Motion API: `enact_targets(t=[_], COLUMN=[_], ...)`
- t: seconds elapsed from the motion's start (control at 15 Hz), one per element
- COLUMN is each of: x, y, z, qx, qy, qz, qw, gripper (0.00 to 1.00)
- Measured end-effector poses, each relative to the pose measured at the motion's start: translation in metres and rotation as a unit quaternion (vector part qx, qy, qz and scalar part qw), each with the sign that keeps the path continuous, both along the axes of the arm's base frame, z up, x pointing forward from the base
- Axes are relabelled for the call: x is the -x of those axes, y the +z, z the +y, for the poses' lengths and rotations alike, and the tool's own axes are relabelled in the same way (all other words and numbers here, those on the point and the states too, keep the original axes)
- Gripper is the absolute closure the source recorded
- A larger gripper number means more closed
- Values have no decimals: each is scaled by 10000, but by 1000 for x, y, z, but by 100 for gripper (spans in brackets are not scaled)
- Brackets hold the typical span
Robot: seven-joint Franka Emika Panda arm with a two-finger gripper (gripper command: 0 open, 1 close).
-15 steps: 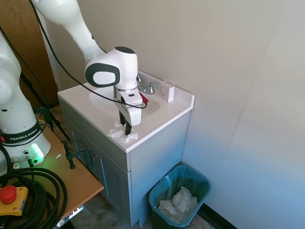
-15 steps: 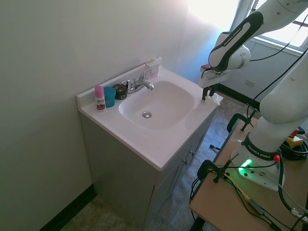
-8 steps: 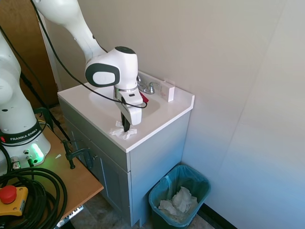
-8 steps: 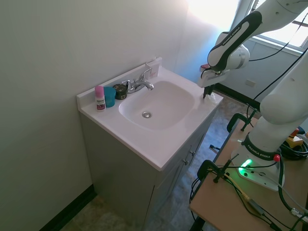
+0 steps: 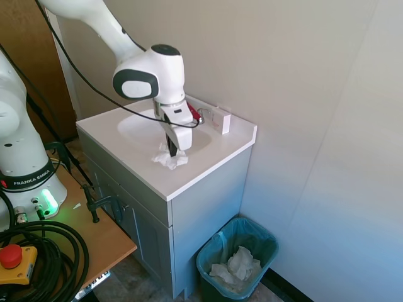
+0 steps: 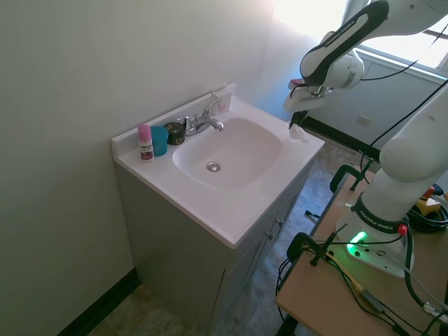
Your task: Throw the tissue in the trash bin
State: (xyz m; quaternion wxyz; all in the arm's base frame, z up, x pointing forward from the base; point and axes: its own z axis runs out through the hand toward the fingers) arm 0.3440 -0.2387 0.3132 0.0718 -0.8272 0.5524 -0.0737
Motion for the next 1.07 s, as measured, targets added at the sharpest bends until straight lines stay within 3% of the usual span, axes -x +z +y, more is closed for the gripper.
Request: enact_targets(t=[0.2,0.4,0.6,0.87,0.93,1.07], x=[-14,-28,-40,-73,-84,-102], y=[65,85,49,-40,-59,-77], z=[-51,-123,-184,-224,-229,-233], qx=[-128,-130,-138,-230,-254,-336], qy=[-532,-1092,-1581,-1766,-1720,-1596], qz=[-557,-573,-133,422,528,648], qw=[9970,9923,9872,9831,9833,9845], gripper=[100,100,100,100,0,0])
